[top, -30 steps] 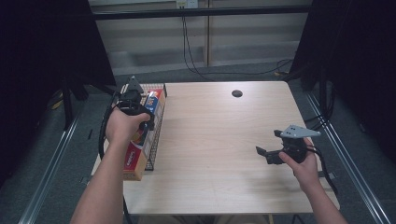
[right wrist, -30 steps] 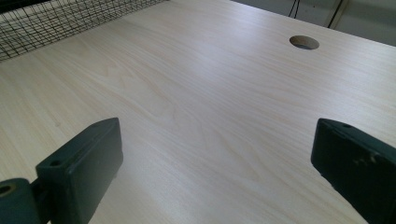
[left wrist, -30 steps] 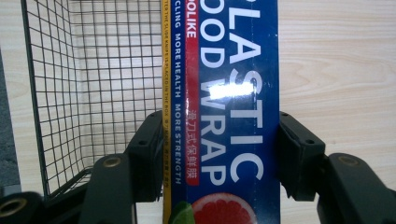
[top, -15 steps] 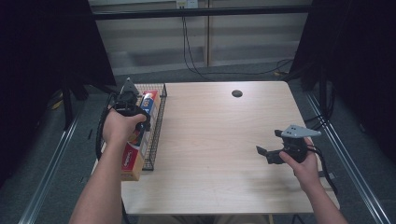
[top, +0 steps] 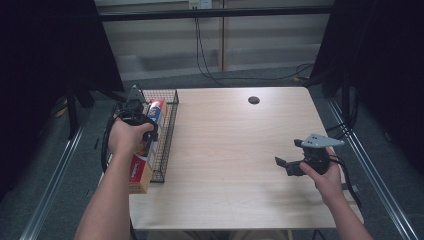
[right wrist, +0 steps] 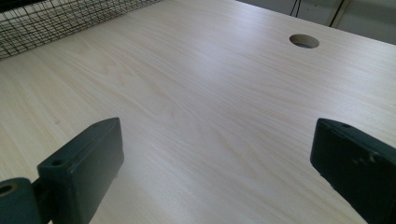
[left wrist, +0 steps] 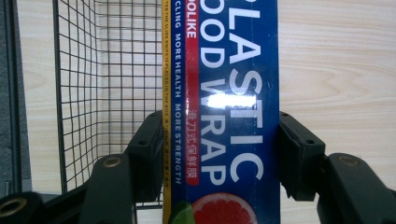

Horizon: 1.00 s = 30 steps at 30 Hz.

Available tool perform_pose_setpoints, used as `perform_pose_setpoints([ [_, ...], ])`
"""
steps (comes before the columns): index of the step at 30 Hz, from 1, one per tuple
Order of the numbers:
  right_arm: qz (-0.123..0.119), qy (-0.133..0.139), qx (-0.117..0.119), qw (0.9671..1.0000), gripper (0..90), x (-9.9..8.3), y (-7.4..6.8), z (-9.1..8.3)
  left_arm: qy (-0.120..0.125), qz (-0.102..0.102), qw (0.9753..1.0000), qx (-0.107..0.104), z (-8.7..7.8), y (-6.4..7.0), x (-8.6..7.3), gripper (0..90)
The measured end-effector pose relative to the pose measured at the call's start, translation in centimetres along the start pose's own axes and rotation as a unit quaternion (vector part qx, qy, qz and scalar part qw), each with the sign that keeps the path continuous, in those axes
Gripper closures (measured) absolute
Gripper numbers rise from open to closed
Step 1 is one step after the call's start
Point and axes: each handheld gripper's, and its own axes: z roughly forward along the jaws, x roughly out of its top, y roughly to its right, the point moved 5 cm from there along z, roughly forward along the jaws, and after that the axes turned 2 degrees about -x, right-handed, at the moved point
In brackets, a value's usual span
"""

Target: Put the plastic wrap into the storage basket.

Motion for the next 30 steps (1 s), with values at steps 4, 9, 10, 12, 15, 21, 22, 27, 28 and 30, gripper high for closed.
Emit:
perform_pose_setpoints([
  [4, 0.002, -0.001, 0.000, 1.0000, 2.4, 0.0, 0.0, 0.0, 0.001, -0.004, 1.0000, -0.001, 0.2, -0.2, 0.0, 43.0],
  [9, 0.003, -0.003, 0.002, 1.0000, 2.4, 0.0, -0.1, 0.0, -0.001, -0.005, 1.0000, 0.009, 0.4, -0.6, 0.0, 43.0],
  [10, 0.003, -0.003, 0.002, 1.0000, 2.4, 0.0, -0.1, 0.0, -0.002, -0.003, 0.9999, 0.009, 0.4, -0.7, 0.0, 43.0],
  [12, 0.001, -0.001, 0.002, 1.0000, 2.4, 0.0, 0.0, 0.0, 0.002, -0.009, 0.9999, 0.008, 0.4, -0.7, 0.0, 43.0],
  [15, 0.003, -0.002, 0.001, 1.0000, 2.4, 0.0, 0.0, 0.0, 0.001, -0.008, 0.9999, 0.007, 0.4, -0.8, 0.1, 43.1],
  [21, 0.004, -0.004, 0.000, 1.0000, 2.4, -0.1, 0.0, -0.1, 0.000, -0.010, 0.9999, 0.009, 1.0, -0.8, 0.4, 43.0],
  [22, 0.003, -0.003, -0.001, 1.0000, 2.4, -0.1, 0.0, -0.1, -0.003, -0.009, 0.9999, 0.008, 1.2, -0.8, 0.4, 43.0],
  [27, 0.005, -0.005, -0.001, 1.0000, 2.4, -0.1, 0.1, -0.1, -0.001, -0.009, 0.9999, 0.011, 1.6, -0.9, 0.5, 43.0],
  [28, 0.004, -0.004, -0.001, 1.0000, 2.4, -0.1, 0.1, -0.1, -0.004, -0.010, 0.9999, 0.011, 1.7, -1.0, 0.5, 43.0],
  [30, 0.003, -0.004, -0.001, 1.0000, 2.4, -0.1, 0.1, -0.1, -0.002, -0.008, 0.9999, 0.015, 1.9, -1.0, 0.6, 43.0],
])
